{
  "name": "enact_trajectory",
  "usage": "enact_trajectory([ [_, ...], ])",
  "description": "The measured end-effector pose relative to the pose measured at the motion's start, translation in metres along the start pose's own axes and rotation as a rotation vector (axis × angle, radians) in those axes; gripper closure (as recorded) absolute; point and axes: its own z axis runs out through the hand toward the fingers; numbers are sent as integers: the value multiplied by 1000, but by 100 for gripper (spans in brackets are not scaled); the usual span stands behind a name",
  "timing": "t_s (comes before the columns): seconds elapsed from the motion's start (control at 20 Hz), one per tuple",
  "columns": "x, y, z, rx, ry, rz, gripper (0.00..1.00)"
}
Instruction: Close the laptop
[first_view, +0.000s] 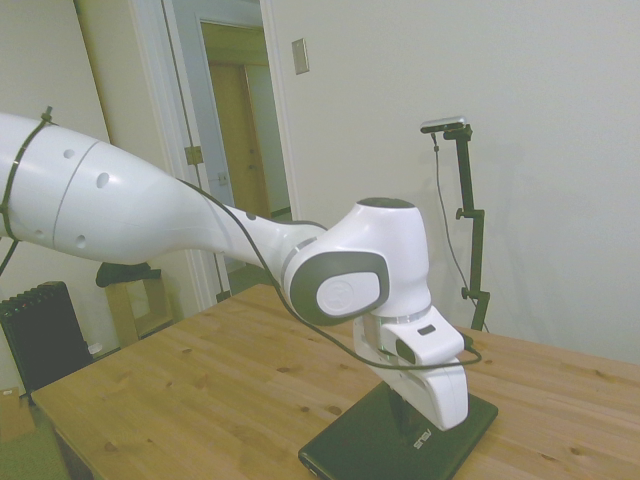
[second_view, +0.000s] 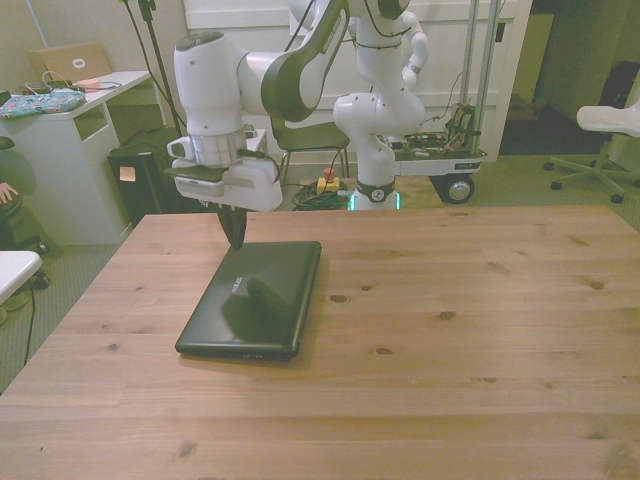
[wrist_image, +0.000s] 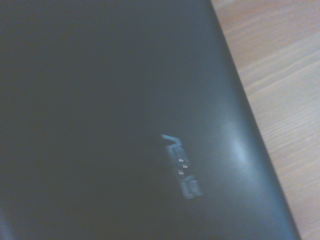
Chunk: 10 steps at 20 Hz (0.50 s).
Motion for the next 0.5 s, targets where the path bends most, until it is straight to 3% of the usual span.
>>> enact_trajectory([
  [0.25,-70,-38,-59,66,1,-114,100],
  [0.5,-142,-88,-78,95,-3,-175,100],
])
